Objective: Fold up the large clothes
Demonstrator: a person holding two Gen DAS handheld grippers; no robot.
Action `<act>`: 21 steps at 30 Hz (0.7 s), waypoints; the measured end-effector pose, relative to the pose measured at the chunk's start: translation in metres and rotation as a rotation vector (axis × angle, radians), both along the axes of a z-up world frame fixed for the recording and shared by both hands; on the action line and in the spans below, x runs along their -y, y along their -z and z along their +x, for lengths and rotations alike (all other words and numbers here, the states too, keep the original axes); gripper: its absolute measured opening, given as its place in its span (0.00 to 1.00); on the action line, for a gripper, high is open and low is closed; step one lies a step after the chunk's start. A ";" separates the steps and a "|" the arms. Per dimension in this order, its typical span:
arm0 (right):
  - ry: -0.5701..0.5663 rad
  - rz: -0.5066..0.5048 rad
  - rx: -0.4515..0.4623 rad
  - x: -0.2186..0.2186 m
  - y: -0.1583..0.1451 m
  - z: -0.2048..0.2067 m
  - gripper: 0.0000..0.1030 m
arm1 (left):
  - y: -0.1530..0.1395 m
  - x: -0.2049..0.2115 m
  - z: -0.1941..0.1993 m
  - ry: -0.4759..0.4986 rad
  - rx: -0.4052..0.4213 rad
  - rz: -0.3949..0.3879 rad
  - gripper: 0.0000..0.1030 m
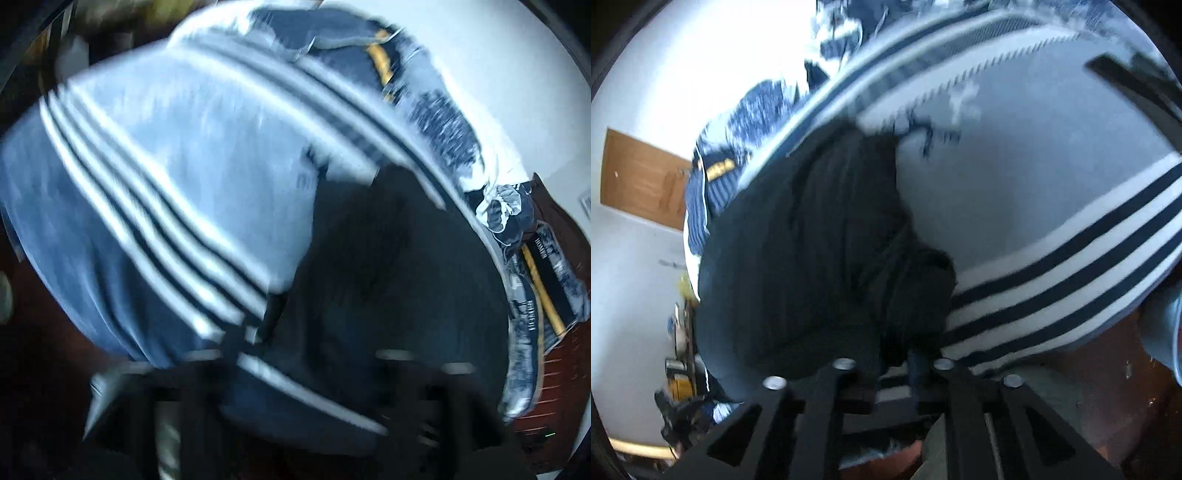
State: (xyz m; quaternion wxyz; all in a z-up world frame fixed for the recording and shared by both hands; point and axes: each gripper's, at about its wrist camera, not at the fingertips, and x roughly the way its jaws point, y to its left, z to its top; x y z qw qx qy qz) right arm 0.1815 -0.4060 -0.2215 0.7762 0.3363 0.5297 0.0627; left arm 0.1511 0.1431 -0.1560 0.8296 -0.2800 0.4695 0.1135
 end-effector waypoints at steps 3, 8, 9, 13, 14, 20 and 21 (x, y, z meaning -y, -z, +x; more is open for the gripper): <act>-0.020 -0.080 0.109 -0.002 -0.040 0.016 0.88 | -0.034 0.008 0.024 0.051 0.066 0.126 0.81; -0.117 -0.080 0.164 -0.018 -0.065 0.080 0.88 | -0.033 0.009 0.118 0.168 0.012 0.156 0.81; -0.135 -0.078 0.150 -0.023 -0.062 0.095 0.88 | -0.027 0.010 0.138 0.188 -0.005 0.161 0.81; -0.222 -0.044 0.014 -0.044 -0.015 0.178 0.85 | 0.004 0.011 0.207 0.233 -0.077 0.184 0.81; -0.231 -0.048 -0.030 -0.047 0.001 0.198 0.82 | 0.009 0.009 0.209 0.227 -0.094 0.185 0.80; -0.273 -0.153 -0.077 -0.061 0.023 0.236 0.11 | 0.046 0.015 0.231 0.259 -0.118 0.124 0.02; -0.264 -0.193 -0.048 -0.060 0.015 0.234 0.07 | 0.050 0.018 0.232 0.256 -0.118 0.205 0.02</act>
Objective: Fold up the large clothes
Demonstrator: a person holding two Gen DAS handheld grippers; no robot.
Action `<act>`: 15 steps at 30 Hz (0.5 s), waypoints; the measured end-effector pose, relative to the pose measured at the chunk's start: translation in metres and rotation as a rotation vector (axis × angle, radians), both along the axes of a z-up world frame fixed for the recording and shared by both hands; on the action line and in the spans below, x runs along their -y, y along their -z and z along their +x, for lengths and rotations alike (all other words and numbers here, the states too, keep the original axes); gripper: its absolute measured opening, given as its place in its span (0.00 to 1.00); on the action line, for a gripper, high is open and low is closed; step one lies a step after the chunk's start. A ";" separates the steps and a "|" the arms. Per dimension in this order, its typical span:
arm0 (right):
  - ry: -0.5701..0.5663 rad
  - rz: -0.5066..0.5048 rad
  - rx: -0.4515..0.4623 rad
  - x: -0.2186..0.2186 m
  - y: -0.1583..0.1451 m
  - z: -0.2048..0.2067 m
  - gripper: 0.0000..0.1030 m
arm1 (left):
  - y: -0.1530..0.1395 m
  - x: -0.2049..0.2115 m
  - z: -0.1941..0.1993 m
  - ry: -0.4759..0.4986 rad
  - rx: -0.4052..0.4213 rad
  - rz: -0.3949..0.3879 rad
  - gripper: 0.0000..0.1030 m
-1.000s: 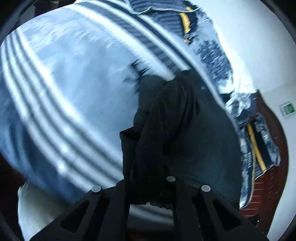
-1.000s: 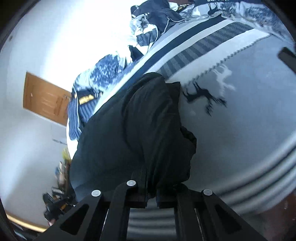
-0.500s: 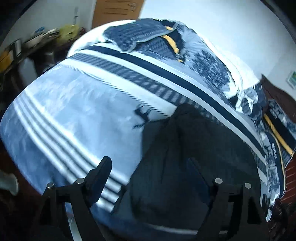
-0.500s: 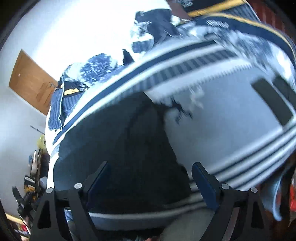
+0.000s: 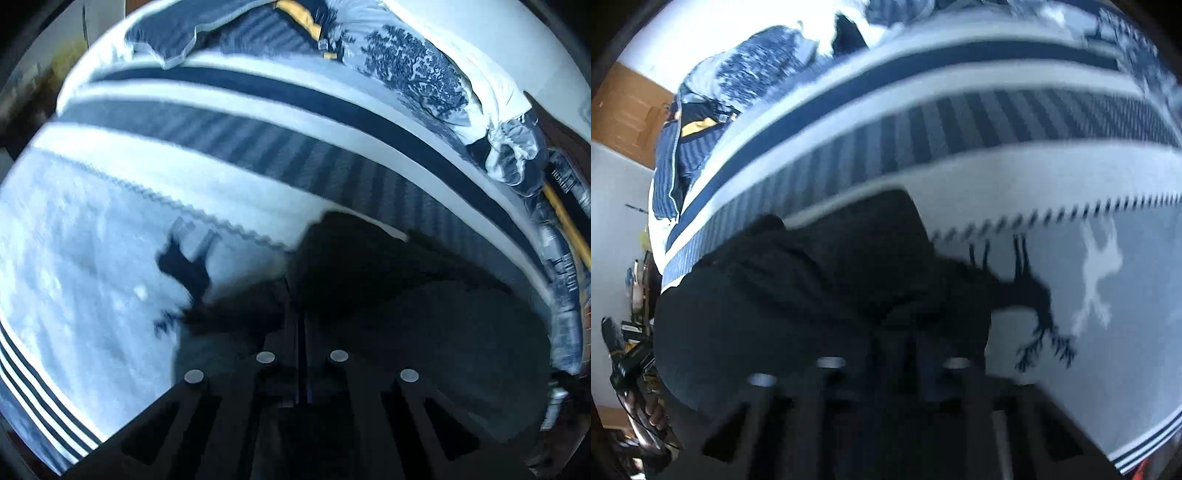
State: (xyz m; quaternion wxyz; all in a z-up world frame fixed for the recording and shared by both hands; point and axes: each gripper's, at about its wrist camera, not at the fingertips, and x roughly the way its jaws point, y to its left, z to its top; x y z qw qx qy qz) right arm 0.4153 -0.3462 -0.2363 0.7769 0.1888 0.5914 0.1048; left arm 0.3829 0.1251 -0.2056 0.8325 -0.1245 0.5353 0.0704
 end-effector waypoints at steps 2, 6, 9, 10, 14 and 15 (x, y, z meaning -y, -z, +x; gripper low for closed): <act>0.010 -0.039 0.017 0.002 0.000 -0.002 0.04 | 0.011 0.002 0.003 -0.018 -0.020 0.059 0.00; 0.019 -0.134 -0.017 -0.002 0.038 0.002 0.03 | 0.034 -0.004 0.004 -0.067 -0.055 0.022 0.01; 0.092 -0.100 0.010 0.008 0.035 -0.009 0.03 | 0.013 -0.013 -0.014 -0.101 -0.011 0.034 0.02; 0.136 -0.081 0.052 0.015 0.022 -0.018 0.04 | 0.005 -0.014 -0.020 -0.107 0.013 0.047 0.02; 0.189 -0.012 0.234 0.020 -0.041 -0.069 0.15 | -0.044 0.001 -0.064 -0.131 0.146 0.090 0.50; 0.173 0.018 0.258 0.014 -0.051 -0.077 0.53 | -0.058 0.015 -0.079 -0.112 0.195 0.078 0.76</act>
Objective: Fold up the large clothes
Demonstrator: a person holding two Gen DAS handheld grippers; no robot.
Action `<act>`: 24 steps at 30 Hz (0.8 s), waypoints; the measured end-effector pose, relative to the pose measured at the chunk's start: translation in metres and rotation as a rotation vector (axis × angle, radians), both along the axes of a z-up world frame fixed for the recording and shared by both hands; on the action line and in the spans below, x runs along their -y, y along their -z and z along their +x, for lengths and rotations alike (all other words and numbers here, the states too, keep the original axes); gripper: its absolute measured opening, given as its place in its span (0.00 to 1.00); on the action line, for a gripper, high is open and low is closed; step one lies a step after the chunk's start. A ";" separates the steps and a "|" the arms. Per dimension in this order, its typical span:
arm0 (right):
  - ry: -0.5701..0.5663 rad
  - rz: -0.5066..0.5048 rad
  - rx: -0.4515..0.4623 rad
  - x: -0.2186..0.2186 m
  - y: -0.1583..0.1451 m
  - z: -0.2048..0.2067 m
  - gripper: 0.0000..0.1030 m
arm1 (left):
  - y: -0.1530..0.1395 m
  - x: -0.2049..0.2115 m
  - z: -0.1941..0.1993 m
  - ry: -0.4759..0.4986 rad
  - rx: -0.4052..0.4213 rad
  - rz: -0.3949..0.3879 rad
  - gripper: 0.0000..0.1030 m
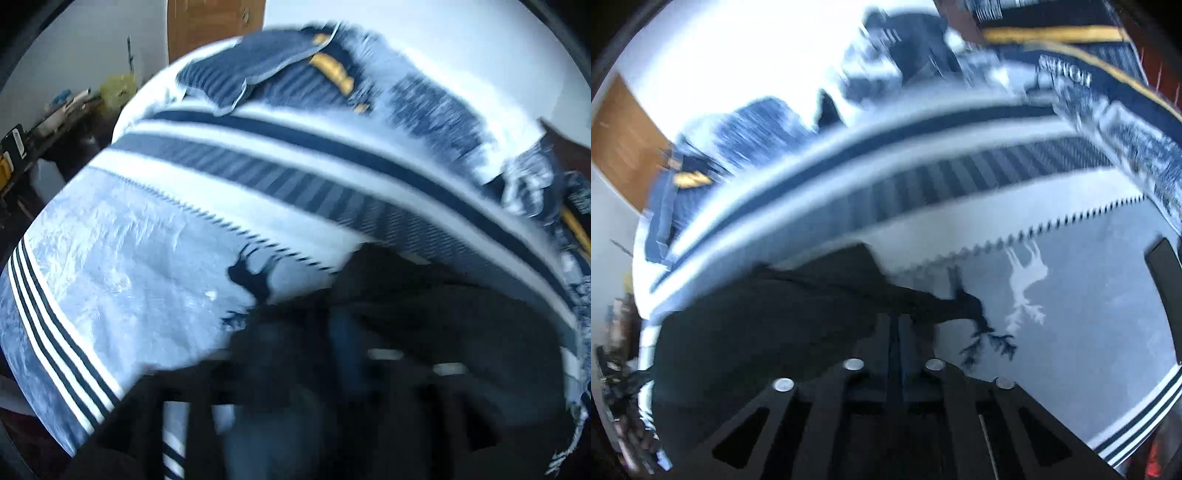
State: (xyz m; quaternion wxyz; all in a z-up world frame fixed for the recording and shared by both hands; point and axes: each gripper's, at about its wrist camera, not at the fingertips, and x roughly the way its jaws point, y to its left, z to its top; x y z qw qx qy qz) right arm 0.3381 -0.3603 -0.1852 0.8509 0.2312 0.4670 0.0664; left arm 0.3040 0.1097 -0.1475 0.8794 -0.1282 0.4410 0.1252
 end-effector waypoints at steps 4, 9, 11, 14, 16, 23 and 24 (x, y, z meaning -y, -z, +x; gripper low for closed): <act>-0.142 0.042 0.093 -0.061 -0.032 -0.016 0.93 | -0.018 0.071 -0.013 0.138 0.028 0.087 0.83; -0.340 -0.064 0.075 -0.159 -0.028 0.001 0.93 | 0.005 0.130 0.021 0.202 -0.081 0.246 0.83; -0.380 -0.142 0.052 -0.186 -0.012 0.023 0.92 | 0.020 0.136 0.038 0.196 -0.104 0.277 0.83; -0.376 -0.180 -0.004 -0.195 0.010 0.049 0.92 | 0.038 0.132 0.053 0.160 -0.129 0.348 0.83; -0.349 -0.163 -0.028 -0.185 0.025 0.070 0.92 | 0.048 0.119 0.059 0.142 -0.132 0.310 0.84; -0.275 -0.140 -0.055 -0.143 0.056 0.096 0.90 | 0.070 0.097 0.072 0.105 -0.098 0.210 0.89; -0.271 -0.146 -0.050 -0.141 0.060 0.096 0.90 | 0.072 0.099 0.073 0.113 -0.088 0.221 0.89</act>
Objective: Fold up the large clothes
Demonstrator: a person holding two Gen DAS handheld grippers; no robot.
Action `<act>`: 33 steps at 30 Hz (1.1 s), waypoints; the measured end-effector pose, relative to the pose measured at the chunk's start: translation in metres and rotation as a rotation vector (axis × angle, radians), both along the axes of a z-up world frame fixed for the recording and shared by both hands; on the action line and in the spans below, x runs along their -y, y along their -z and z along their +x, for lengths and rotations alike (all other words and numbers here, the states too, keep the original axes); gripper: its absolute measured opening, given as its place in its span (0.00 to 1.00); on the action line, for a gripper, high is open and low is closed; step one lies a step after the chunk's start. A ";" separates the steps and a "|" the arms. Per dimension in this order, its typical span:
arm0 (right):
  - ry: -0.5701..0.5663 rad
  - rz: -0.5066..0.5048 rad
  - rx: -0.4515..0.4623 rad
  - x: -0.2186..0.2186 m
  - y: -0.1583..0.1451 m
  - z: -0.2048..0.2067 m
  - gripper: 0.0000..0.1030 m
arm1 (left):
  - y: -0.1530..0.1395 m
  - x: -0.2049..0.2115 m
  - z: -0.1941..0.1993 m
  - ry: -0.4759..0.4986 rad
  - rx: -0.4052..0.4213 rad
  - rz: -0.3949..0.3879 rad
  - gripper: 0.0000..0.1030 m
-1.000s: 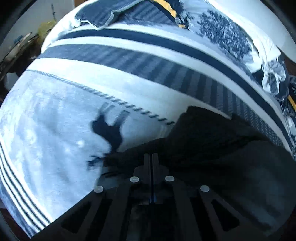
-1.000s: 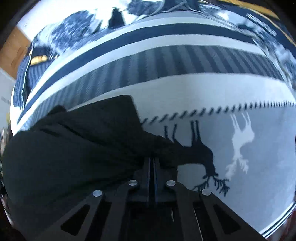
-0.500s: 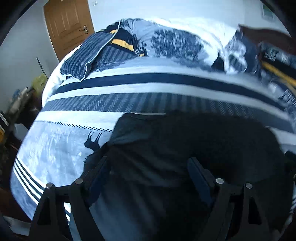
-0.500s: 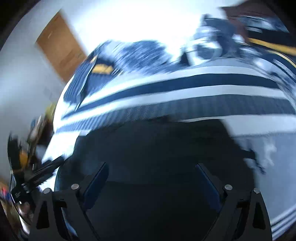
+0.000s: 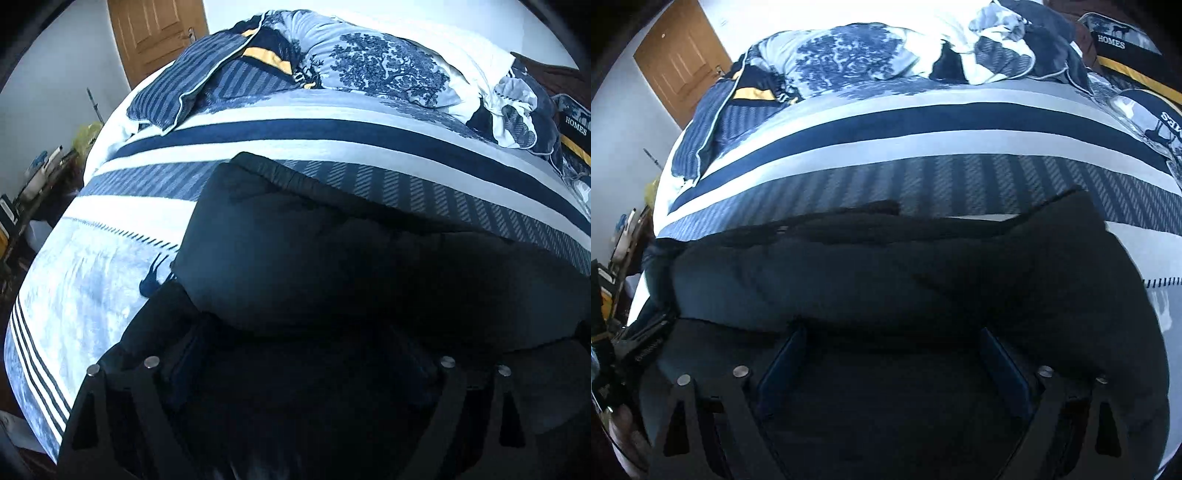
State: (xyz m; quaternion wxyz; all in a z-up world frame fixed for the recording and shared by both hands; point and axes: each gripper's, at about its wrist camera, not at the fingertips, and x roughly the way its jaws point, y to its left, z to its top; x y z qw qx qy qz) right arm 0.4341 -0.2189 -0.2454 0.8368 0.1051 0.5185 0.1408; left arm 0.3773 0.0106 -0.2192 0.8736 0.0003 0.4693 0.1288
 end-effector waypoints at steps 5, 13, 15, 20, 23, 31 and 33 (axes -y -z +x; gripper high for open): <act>0.016 0.028 0.011 0.008 0.009 -0.006 0.91 | 0.009 0.005 0.001 0.007 0.030 0.023 0.91; 0.070 0.021 -0.024 0.017 -0.010 -0.030 0.90 | -0.020 -0.001 -0.030 0.020 -0.003 0.060 0.91; 0.067 0.069 0.022 0.030 -0.036 -0.064 0.90 | -0.043 0.003 -0.065 0.026 0.072 0.088 0.91; 0.100 0.119 0.013 0.054 -0.073 -0.166 0.90 | -0.087 0.020 -0.173 0.026 0.153 0.030 0.91; 0.111 0.171 -0.016 0.062 -0.080 -0.228 0.90 | -0.107 0.023 -0.244 0.004 0.184 -0.013 0.91; 0.086 0.125 0.008 0.065 -0.126 -0.323 0.90 | -0.165 0.039 -0.318 0.023 0.246 0.017 0.91; 0.114 0.120 0.060 0.072 -0.152 -0.338 0.90 | -0.190 0.048 -0.334 0.049 0.302 0.008 0.91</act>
